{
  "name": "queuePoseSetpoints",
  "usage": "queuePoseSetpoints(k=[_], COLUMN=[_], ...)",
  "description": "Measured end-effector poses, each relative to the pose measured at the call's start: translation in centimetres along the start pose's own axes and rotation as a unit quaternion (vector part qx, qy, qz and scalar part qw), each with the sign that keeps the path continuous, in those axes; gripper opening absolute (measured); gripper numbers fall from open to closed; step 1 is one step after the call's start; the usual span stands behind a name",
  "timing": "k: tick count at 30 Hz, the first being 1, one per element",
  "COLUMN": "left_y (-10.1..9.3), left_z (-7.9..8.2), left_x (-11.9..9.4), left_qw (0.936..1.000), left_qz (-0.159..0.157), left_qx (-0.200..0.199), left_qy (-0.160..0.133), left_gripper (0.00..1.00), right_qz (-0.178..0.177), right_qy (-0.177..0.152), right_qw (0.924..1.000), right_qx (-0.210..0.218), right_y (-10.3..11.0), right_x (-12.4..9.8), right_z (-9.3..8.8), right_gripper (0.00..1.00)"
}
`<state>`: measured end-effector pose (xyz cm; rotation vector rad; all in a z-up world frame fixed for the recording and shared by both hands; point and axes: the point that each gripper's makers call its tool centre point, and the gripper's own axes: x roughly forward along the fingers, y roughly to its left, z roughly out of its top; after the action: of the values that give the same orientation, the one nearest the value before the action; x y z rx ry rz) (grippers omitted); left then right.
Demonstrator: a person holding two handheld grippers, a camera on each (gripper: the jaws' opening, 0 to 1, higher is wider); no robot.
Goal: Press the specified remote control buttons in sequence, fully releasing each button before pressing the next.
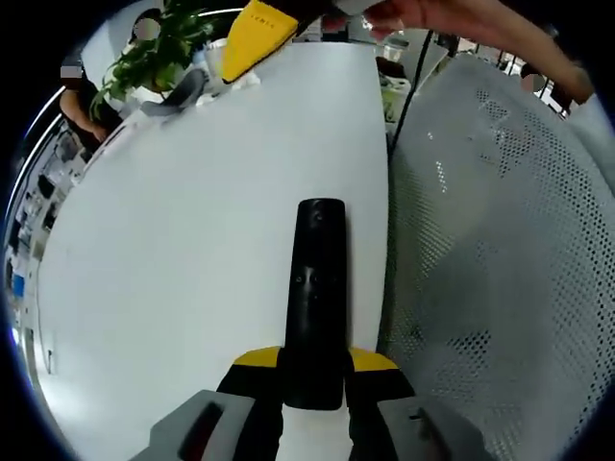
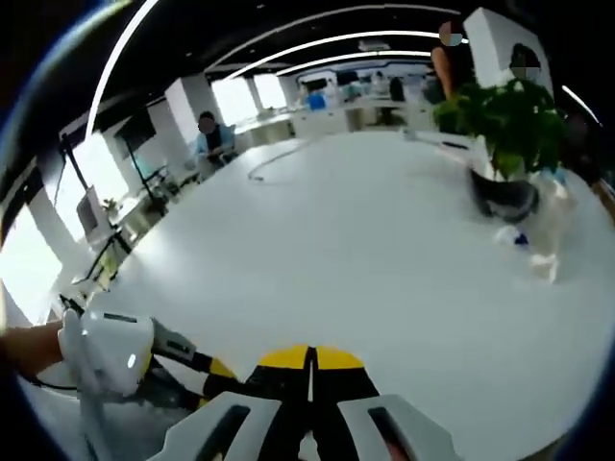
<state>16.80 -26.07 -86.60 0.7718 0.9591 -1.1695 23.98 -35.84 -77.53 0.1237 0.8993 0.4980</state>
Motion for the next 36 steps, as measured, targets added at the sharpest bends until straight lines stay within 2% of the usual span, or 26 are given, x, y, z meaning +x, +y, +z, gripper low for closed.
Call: queuePoseSetpoints(k=[3,6,10,13,18,20,22,25,27,29,32,36], left_y=[-0.2,-0.4,-0.9,-1.1,-1.2,-1.3,-1.3,-1.4,-1.9,-2.2,-2.3,-2.2], left_z=[0.1,0.3,0.5,0.7,0.9,0.9,1.0,1.1,1.5,1.8,1.9,1.9], left_x=[0.0,0.1,0.1,0.2,0.2,0.2,0.1,0.2,0.2,0.3,0.3,0.3], left_qw=[1.0000,0.9999,0.9995,0.9990,0.9969,0.9955,0.9940,0.9910,0.9888,0.9909,0.9907,0.9904], left_qz=[-0.002,0.001,0.004,0.006,0.006,0.006,0.006,0.011,0.011,0.010,0.012,0.009], left_qx=[0.000,-0.004,-0.012,-0.014,-0.023,-0.024,-0.028,-0.033,-0.022,-0.007,-0.002,-0.003], left_qy=[-0.005,-0.012,-0.030,-0.042,-0.075,-0.092,-0.106,-0.129,-0.147,-0.134,-0.136,-0.138], left_gripper=[0.23,0.23,0.23,0.23,0.23,0.23,0.23,0.23,0.23,0.24,0.24,0.24], right_qz=[0.016,0.039,0.037,0.041,0.044,0.046,0.043,0.031,0.032,0.031,0.018,0.028], right_qy=[0.044,0.055,0.064,0.103,0.125,0.136,0.127,0.148,0.151,0.158,0.167,0.156], right_qw=[0.9980,0.9943,0.9936,0.9899,0.9854,0.9842,0.9850,0.9824,0.9829,0.9829,0.9824,0.9817], right_qx=[0.043,0.082,0.086,0.088,0.107,0.104,0.109,0.110,0.100,0.090,0.082,0.104], right_y=[0.0,0.4,-0.2,-0.3,-0.5,-0.3,-0.4,-0.8,-0.5,-0.4,-0.9,-0.9], right_x=[0.8,1.2,1.7,1.7,2.0,1.7,1.9,2.2,2.3,2.4,2.5,1.9], right_z=[-1.9,-2.9,-3.8,-5.6,-7.8,-7.8,-7.7,-8.5,-8.7,-8.9,-9.3,-8.8], right_gripper=[0.00,0.00,0.00,0.00,0.00,0.00,0.00,0.00,0.00,0.00,0.00,0.00])
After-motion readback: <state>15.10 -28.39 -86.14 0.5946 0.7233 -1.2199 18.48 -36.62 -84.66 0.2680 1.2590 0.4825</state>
